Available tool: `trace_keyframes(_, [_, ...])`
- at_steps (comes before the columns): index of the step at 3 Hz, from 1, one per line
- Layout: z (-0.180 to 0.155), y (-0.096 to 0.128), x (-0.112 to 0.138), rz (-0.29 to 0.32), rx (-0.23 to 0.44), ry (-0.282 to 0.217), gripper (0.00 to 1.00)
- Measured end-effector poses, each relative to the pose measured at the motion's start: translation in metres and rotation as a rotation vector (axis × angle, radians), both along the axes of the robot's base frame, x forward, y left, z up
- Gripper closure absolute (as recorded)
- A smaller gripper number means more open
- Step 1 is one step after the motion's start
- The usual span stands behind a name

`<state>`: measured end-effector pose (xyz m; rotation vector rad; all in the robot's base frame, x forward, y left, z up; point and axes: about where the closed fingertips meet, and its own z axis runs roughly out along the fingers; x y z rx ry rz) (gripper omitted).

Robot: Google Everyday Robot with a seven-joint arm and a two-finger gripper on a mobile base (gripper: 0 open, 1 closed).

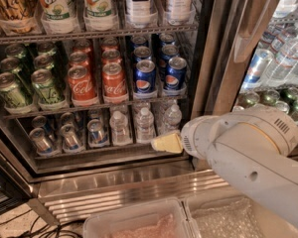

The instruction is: Pick pepsi can from middle shelf of fridge

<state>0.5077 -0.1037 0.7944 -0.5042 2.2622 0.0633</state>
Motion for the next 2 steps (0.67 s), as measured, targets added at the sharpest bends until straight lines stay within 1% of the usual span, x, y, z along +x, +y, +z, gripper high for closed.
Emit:
trace_keyframes(1, [0.018,-0.012,0.015,-0.085,0.127,-0.080,0.05])
trace_keyframes(2, [0.027,-0.011,0.026,-0.139,0.234,-0.100,0.00])
